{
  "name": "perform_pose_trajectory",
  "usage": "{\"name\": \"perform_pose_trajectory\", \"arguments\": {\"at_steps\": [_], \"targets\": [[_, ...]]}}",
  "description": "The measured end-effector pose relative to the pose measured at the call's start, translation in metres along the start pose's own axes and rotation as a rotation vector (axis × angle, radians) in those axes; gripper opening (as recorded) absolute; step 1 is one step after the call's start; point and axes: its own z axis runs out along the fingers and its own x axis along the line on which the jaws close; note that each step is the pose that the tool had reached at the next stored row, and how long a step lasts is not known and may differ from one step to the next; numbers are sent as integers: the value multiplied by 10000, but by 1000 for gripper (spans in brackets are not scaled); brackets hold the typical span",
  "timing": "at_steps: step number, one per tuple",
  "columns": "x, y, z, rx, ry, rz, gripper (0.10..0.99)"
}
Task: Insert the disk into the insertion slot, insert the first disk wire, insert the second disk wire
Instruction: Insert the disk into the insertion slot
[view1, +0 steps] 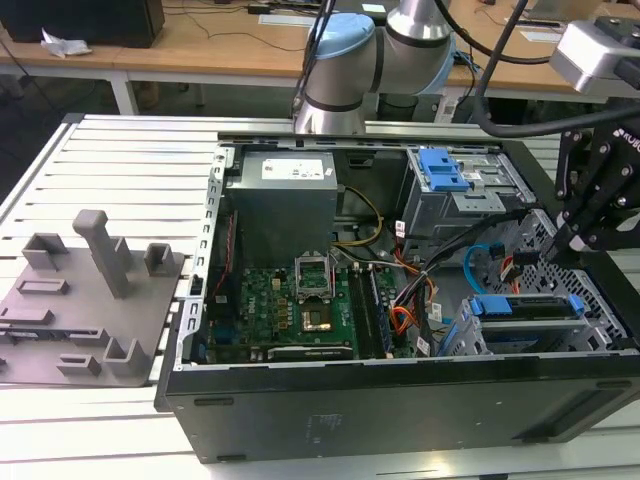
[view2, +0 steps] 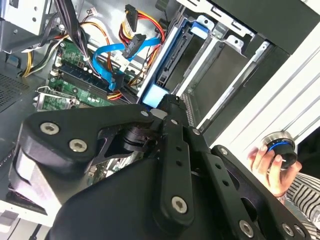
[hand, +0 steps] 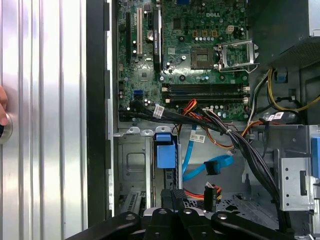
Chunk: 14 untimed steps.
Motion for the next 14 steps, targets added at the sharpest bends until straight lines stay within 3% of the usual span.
{"name": "perform_pose_trajectory", "arguments": {"at_steps": [14], "targets": [[-1,-8,155,-2,1,-2,106]]}}
